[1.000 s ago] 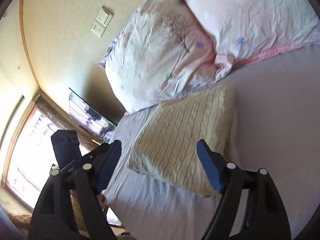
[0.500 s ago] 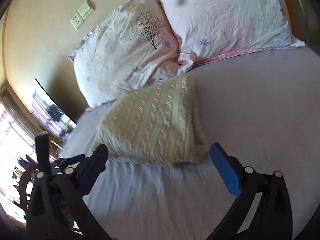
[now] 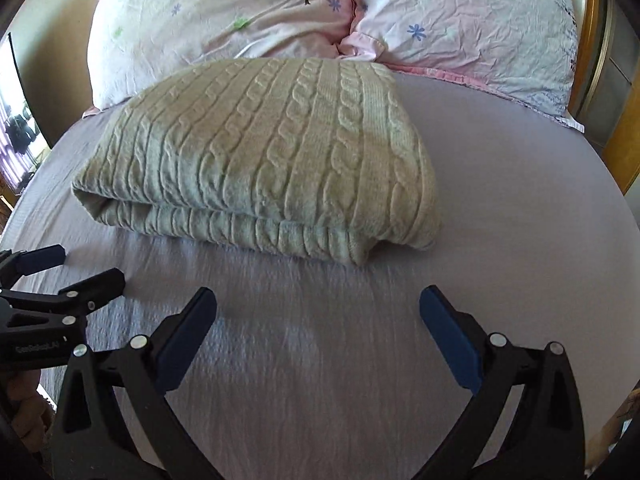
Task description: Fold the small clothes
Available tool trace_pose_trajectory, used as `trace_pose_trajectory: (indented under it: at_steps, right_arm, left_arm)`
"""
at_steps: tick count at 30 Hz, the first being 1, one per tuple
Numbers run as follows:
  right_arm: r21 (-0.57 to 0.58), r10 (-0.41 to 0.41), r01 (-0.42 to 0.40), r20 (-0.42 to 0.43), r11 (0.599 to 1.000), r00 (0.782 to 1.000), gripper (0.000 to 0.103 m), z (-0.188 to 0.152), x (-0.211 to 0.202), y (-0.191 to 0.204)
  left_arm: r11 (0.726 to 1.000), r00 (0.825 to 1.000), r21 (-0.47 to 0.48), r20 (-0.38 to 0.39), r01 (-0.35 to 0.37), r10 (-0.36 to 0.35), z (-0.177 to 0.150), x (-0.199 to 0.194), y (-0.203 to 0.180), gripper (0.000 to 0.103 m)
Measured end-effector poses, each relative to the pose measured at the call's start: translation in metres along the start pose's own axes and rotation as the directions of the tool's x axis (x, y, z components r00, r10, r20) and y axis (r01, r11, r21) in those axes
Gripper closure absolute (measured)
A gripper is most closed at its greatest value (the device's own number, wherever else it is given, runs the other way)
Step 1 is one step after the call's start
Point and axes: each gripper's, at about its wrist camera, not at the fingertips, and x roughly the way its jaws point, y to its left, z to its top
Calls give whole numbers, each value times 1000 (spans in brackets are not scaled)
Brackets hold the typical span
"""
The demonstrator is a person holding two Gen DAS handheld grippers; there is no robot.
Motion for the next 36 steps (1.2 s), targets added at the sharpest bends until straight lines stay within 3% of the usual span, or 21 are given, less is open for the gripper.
trace_pose_trajectory:
  at_steps: [6, 36]
  right_arm:
    - [16, -35, 35, -7, 999, 999, 2, 0, -3, 0]
    - [22, -41, 42, -29, 999, 999, 2, 2, -1, 0]
  left_arm:
    - [1000, 999, -12, -38, -7, 7, 4, 2, 0, 1]
    - [1000, 1000, -5, -6, -6, 6, 0, -1, 2, 1]
